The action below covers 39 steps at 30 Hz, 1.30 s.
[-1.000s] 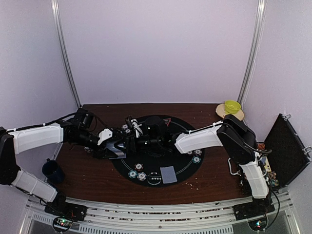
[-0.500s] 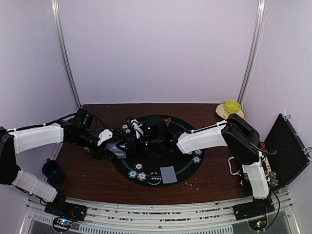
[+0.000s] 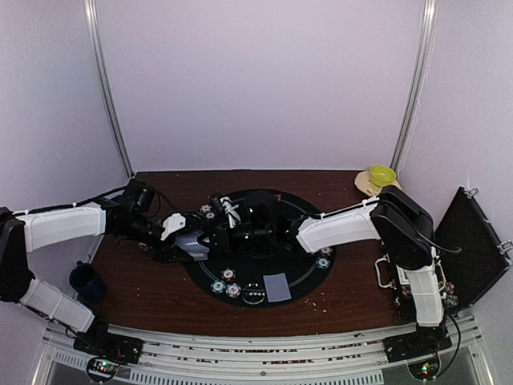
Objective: Distribute texas hold em gaming equipment
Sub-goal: Pick up the poker card from the face-down deck piles.
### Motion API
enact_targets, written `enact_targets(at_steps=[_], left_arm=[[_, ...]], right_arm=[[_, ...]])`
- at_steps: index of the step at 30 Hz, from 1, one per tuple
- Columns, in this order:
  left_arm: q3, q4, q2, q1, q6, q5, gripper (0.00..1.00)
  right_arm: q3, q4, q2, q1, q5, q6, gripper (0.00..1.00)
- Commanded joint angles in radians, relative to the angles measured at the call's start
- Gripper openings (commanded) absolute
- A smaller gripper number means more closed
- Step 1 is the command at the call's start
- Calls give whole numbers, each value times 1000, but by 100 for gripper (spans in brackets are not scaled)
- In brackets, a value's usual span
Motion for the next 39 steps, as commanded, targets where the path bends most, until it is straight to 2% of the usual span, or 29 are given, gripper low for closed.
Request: enact_targets(at_steps=[1,3,5,14,21,25,31,39], left_arm=[[1,24,4,-4,14,38,47],[1,25,6,-3,14,37,47],[1,25,6,-4,14,39,47],[1,25,6,-4,11,37,47],[0,25,2,-3,11,38,47],[0,25,2,-3,10,38,47],[-2,25,-7,-4,8,35,47],[-4,25,-8,-4,9,31,47]], right_arm=[[-36,9,-71,-18,-9,11,36],[-47,9,-87,-19,-10,10,40],[-59,12,-98,-18,-11,12,40],[-47,74,-58,-18,-81,69,32],[-58,79,-65,-18,-95,79,7],[-69,65,-77,-17,-85,73,0],[-102,57,-119,-33,-79,65,0],[-238,120,-255,-86,-81,79,0]])
